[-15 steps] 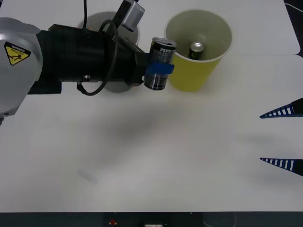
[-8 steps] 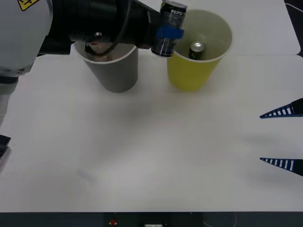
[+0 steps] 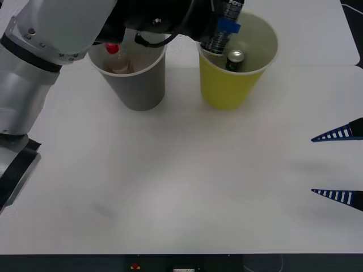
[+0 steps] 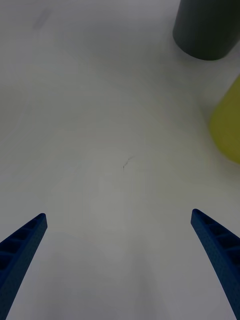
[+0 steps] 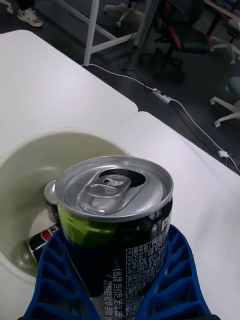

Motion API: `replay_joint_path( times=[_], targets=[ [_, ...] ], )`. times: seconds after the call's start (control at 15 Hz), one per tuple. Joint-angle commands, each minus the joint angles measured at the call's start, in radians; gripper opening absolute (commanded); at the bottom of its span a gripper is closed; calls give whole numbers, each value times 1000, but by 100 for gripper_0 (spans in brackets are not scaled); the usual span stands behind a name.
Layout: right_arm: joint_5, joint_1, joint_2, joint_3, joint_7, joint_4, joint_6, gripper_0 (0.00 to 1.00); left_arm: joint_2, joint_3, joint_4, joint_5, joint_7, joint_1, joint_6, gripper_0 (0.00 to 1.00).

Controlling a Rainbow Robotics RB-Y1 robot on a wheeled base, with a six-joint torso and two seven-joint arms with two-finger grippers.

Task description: Put the can into the green bin and the plastic bottle into the gray bin

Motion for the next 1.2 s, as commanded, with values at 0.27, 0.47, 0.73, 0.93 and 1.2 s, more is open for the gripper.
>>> replay_joint_path(
  times=[0.27,0.47,0.73,0.93,1.2],
  targets=[
    [0,0,0,0,0,0,0,100,-80,-91,223,-35,-36,-92,150,0],
    [0,0,0,0,0,0,0,100,-119,-155,337,-60,-36,-136,252,0],
    [0,0,0,0,0,0,0,100,-145,-178,421,-86,-63,-158,308,0],
    [0,0,0,0,0,0,0,100,-145,-178,421,-100,-65,-158,308,15],
    [0,0,0,0,0,0,0,100,-143,-178,423,-103,-77,-158,307,100]
  ],
)
